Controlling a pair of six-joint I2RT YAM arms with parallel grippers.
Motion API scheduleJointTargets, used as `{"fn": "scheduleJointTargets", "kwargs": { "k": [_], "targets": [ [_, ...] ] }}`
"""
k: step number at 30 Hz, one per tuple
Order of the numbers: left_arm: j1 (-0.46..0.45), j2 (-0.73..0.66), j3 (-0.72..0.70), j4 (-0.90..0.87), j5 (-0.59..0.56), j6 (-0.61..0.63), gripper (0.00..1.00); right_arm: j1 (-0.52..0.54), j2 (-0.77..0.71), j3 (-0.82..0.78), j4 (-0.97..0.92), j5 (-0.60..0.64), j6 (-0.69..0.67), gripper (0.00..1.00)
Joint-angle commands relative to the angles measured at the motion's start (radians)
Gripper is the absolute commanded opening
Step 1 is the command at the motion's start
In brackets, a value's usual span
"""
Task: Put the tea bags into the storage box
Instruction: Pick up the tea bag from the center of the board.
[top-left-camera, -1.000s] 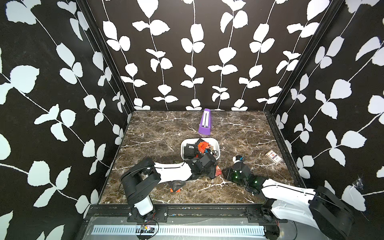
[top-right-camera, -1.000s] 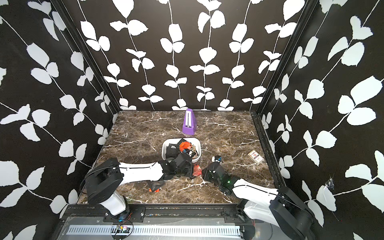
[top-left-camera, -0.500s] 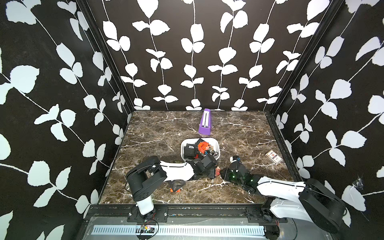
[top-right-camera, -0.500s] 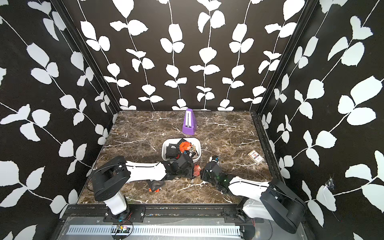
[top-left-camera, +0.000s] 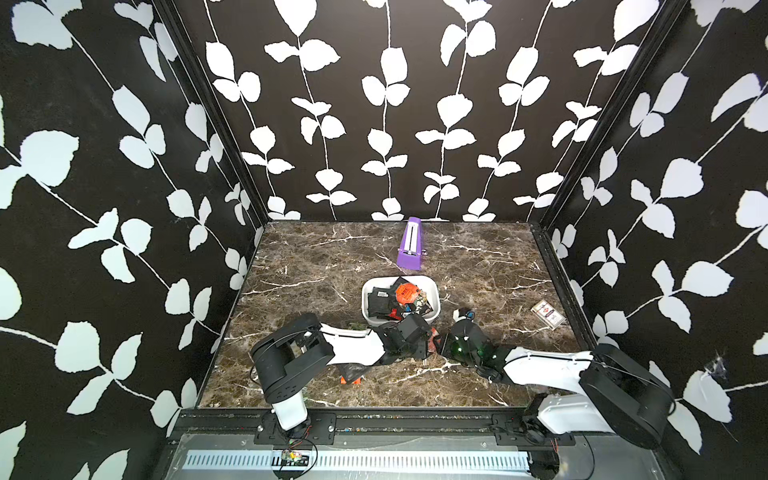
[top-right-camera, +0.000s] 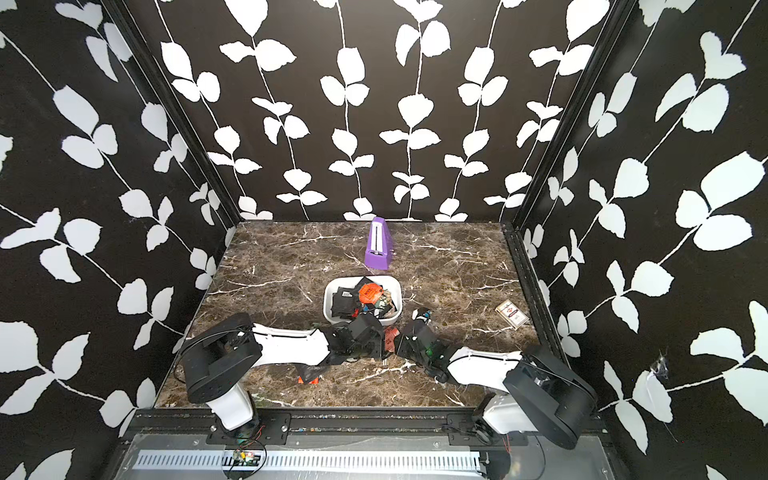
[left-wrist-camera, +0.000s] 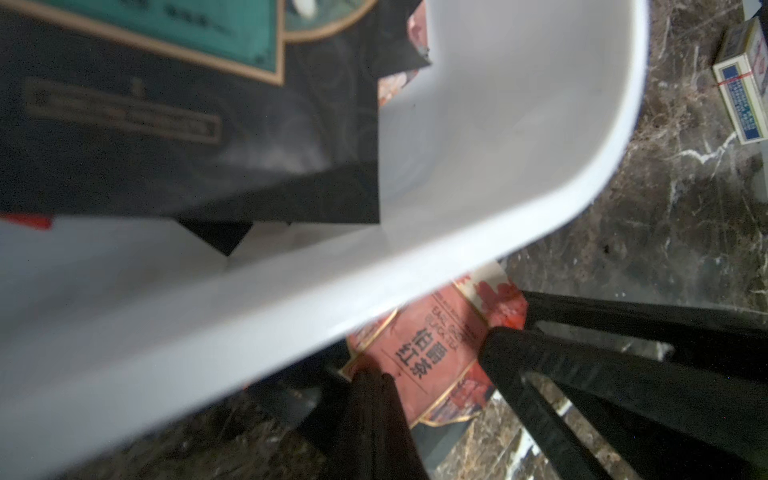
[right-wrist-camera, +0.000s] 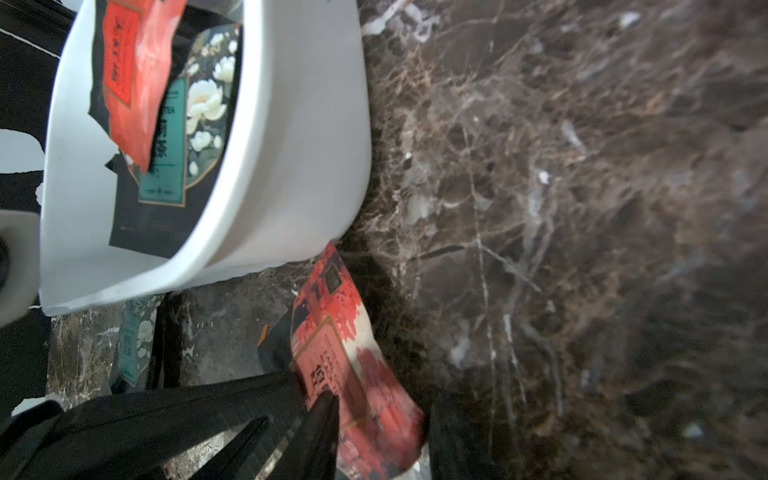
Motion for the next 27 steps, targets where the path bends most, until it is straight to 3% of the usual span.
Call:
{"fn": "scheduleJointTargets", "kwargs": {
  "k": [1,8,18,22,27],
  "targets": [
    [-0.002,0.010,-0.047,-0.097,-0.004,-0.003,0.00,0.015,0.037,0.010,-0.018,-0.004,0.018,0.37],
    [-0.002,0.015,-0.059,-0.102,0.000,-0.002,0.00,0.018,0.083,0.017,0.016,0.000,0.030,0.29],
    [-0.002,-0.040,-0.063,-0.128,0.001,0.014,0.00,0.021,0.030,0.026,-0.046,0.032,0.023,0.05],
    [-0.002,-0.110,-0.041,-0.170,0.010,0.038,0.00,0.028,-0.030,0.054,-0.141,0.049,-0.009,0.00],
    [-0.002,-0.230,0.009,-0.341,-0.118,0.099,0.10,0.043,-0.178,0.110,-0.385,0.117,-0.080,0.00]
  ]
}}
